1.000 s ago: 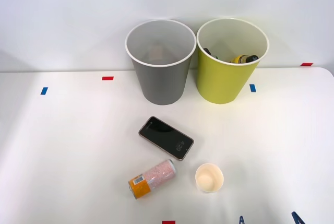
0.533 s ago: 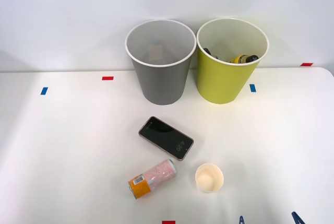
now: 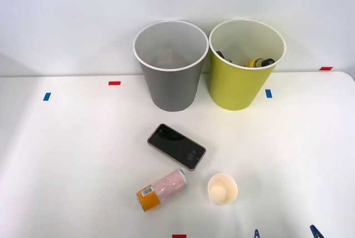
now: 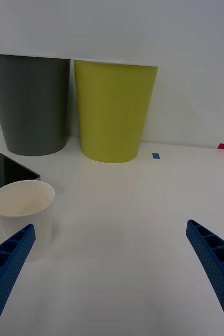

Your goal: Put cans in the gray bin, plastic bottles in the light green bin

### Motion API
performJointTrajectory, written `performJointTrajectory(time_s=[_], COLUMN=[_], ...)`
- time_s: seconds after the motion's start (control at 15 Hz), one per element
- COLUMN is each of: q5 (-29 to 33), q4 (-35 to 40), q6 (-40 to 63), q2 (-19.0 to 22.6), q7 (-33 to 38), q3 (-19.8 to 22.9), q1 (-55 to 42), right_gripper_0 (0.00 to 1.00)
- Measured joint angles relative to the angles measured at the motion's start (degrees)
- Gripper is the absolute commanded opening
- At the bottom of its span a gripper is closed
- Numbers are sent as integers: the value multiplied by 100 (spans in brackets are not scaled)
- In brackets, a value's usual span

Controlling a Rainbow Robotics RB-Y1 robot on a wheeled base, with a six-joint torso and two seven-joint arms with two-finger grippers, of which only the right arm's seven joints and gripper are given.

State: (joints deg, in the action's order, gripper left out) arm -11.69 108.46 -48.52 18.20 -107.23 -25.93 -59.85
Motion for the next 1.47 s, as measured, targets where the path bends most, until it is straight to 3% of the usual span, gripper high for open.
performJointTrajectory(time_s=[1.47], q5=[0], q4=[0], q6=[0], q2=[-2], q7=[0], q3=[0], q1=[0], right_gripper_0=[100])
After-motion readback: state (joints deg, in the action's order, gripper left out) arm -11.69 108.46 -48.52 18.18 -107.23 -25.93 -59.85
